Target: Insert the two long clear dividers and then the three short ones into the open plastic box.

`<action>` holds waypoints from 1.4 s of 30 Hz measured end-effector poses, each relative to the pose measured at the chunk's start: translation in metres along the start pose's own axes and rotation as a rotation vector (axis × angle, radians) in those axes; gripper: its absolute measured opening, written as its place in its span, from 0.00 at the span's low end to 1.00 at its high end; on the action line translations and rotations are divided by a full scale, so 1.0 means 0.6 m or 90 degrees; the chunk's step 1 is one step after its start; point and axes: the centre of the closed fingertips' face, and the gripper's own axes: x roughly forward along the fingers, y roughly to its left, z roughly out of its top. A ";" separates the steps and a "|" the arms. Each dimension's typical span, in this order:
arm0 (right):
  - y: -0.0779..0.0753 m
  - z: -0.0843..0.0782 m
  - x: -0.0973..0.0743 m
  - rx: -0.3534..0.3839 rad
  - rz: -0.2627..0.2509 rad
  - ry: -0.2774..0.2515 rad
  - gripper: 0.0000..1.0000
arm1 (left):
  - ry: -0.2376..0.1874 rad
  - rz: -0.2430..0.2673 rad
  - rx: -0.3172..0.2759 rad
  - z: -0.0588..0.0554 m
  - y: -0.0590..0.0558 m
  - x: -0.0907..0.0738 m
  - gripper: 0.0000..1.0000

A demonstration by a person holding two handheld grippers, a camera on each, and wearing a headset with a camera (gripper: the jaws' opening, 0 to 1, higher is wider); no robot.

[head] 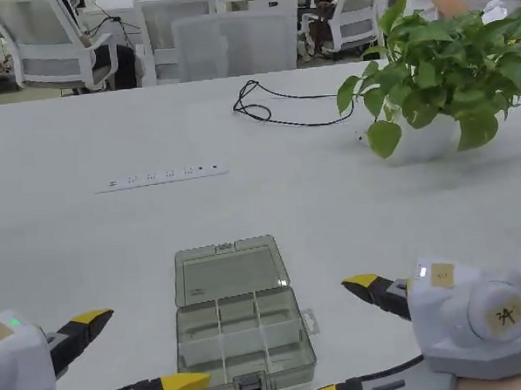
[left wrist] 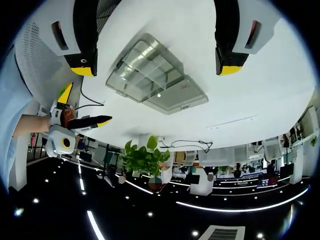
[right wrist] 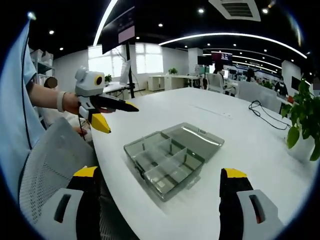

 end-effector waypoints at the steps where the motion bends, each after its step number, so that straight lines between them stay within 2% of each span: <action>1: 0.002 0.002 0.002 0.000 0.000 -0.003 1.00 | 0.000 0.001 0.001 0.000 0.001 0.000 1.00; 10: 0.005 0.007 0.020 0.004 -0.004 -0.015 1.00 | 0.005 -0.010 0.006 -0.006 0.005 0.003 1.00; 18: -0.014 -0.013 0.014 0.009 -0.016 0.009 1.00 | 0.022 -0.014 0.009 -0.019 0.018 0.000 1.00; 27: -0.029 -0.040 0.004 0.009 -0.025 0.041 1.00 | 0.027 -0.007 -0.001 -0.032 0.033 0.000 1.00; 35: -0.048 -0.046 0.001 0.004 -0.034 0.052 1.00 | 0.036 -0.007 0.002 -0.037 0.042 -0.006 1.00; 42: -0.050 -0.051 0.000 0.001 -0.034 0.059 1.00 | 0.036 -0.004 0.000 -0.039 0.044 -0.010 1.00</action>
